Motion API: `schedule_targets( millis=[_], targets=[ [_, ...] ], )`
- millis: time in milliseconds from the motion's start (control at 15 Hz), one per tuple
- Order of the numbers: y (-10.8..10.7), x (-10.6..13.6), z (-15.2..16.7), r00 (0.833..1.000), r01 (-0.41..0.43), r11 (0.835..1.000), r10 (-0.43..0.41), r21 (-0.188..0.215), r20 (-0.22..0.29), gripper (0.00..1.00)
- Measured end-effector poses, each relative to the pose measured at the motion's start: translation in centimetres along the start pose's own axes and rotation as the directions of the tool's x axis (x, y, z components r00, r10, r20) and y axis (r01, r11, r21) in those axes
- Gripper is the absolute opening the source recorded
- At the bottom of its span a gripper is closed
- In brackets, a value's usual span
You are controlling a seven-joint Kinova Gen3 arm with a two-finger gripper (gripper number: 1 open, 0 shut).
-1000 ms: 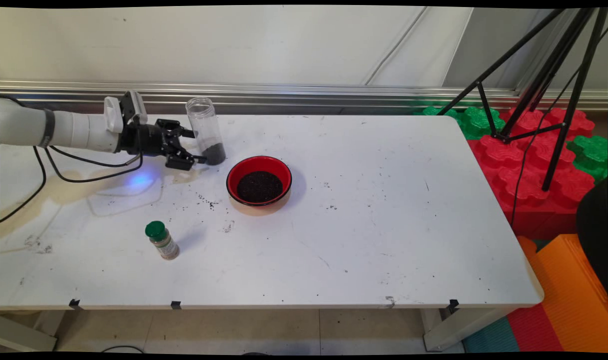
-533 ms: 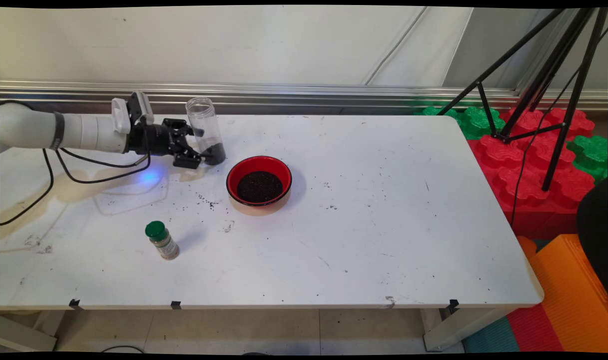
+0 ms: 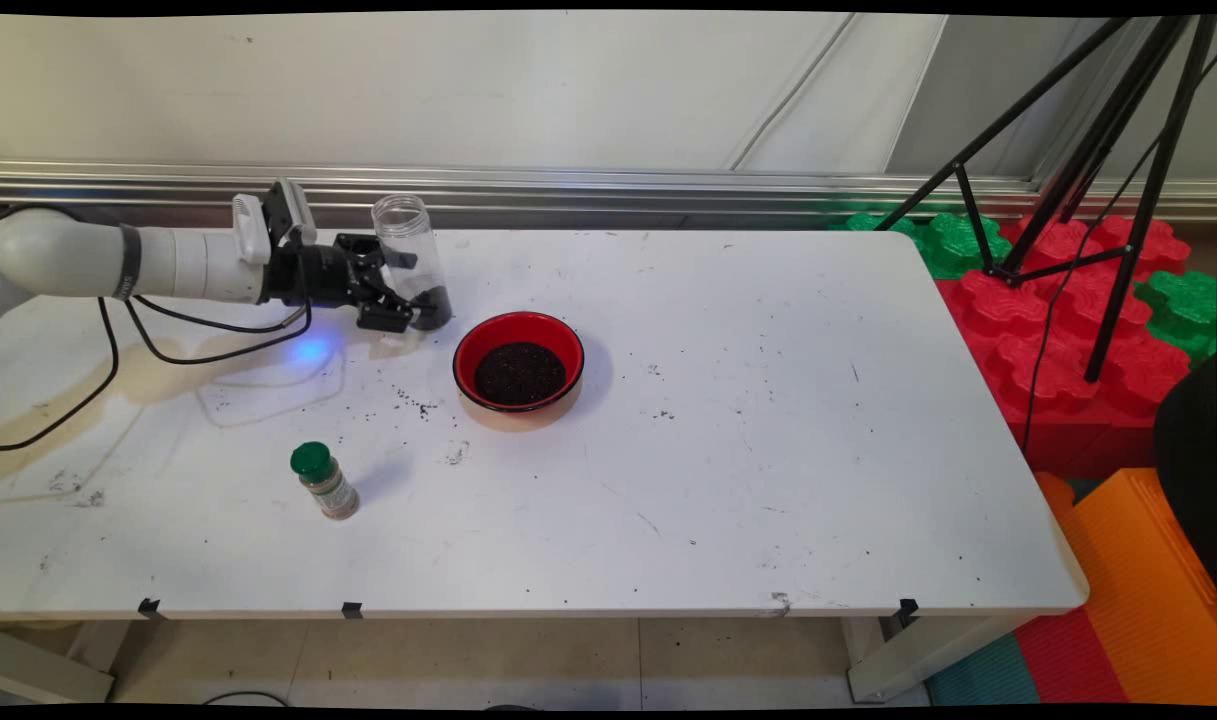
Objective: Pick up the black seasoning powder from the table, then pour the black seasoning powder in the red bowl
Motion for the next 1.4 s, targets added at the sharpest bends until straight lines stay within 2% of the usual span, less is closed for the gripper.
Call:
schedule_targets(
  millis=[400, 467, 1067, 1400],
  targets=[
    [-0.14, 0.16, 0.38, 1.0, 0.008, 1.0, -0.008, 0.004, -0.012, 1.0],
    [-0.16, 0.19, 0.43, 1.0, 0.009, 1.0, -0.009, 0.004, -0.014, 0.0],
    [-0.34, 0.32, 0.51, 1.0, 0.01, 1.0, -0.01, -0.001, -0.02, 0.0],
    [-0.4, 0.97, 0.56, 0.999, -0.029, 0.999, 0.028, -0.021, -0.029, 0.0]
  ],
)
